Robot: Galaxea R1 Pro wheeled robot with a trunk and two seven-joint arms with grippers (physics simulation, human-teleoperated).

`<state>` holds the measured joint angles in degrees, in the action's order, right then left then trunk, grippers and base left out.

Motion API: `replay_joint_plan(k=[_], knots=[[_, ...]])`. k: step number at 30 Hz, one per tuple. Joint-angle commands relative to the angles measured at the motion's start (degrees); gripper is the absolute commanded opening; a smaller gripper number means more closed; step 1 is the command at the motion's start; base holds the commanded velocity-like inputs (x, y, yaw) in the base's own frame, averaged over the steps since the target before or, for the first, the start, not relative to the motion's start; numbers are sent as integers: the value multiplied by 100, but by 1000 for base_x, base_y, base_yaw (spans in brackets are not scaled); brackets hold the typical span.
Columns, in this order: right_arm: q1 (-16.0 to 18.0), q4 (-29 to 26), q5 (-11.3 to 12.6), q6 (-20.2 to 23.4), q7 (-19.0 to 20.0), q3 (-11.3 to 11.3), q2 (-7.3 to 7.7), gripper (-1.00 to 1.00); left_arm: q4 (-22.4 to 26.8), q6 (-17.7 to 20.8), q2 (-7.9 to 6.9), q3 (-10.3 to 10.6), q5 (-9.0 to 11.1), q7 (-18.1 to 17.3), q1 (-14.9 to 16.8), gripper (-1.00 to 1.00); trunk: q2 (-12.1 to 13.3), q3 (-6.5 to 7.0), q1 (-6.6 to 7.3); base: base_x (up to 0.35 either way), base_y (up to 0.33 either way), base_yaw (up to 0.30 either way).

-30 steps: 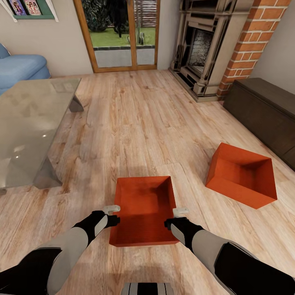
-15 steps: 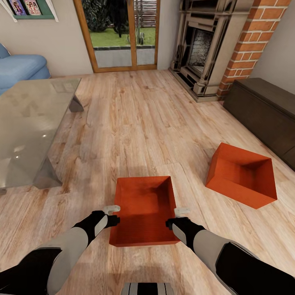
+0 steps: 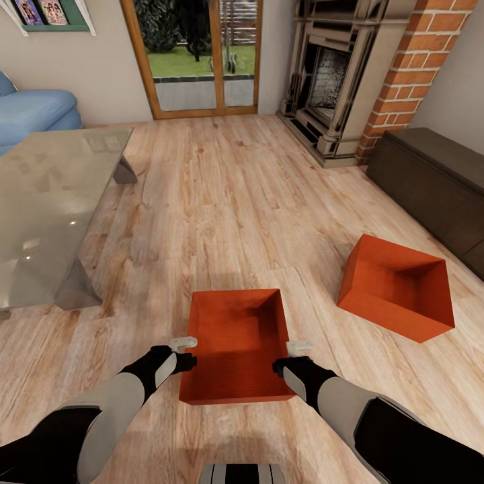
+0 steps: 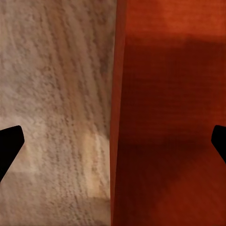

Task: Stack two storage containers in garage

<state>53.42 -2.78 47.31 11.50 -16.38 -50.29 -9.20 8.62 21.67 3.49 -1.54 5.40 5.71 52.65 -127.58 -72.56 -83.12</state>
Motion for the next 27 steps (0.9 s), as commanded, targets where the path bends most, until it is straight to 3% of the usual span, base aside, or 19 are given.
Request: replay_joint_plan(k=[1,11,17,27], knots=[[2,-13,34,37,-32,-44,9,100,14,31,2,-13,58,36,0,100,-1,-4,1,0,0,0],[3,-16,32,34,-32,-42,0,100,12,31,2,-13,58,36,0,100,-1,-4,1,0,0,0],[2,-13,32,36,-32,-50,-2,100,12,31,2,-13,58,36,0,100,-242,-111,-131,0,0,0],[2,-13,32,33,-32,-51,-3,100,10,31,2,-13,58,36,0,100,-282,-129,-153,0,0,0]])
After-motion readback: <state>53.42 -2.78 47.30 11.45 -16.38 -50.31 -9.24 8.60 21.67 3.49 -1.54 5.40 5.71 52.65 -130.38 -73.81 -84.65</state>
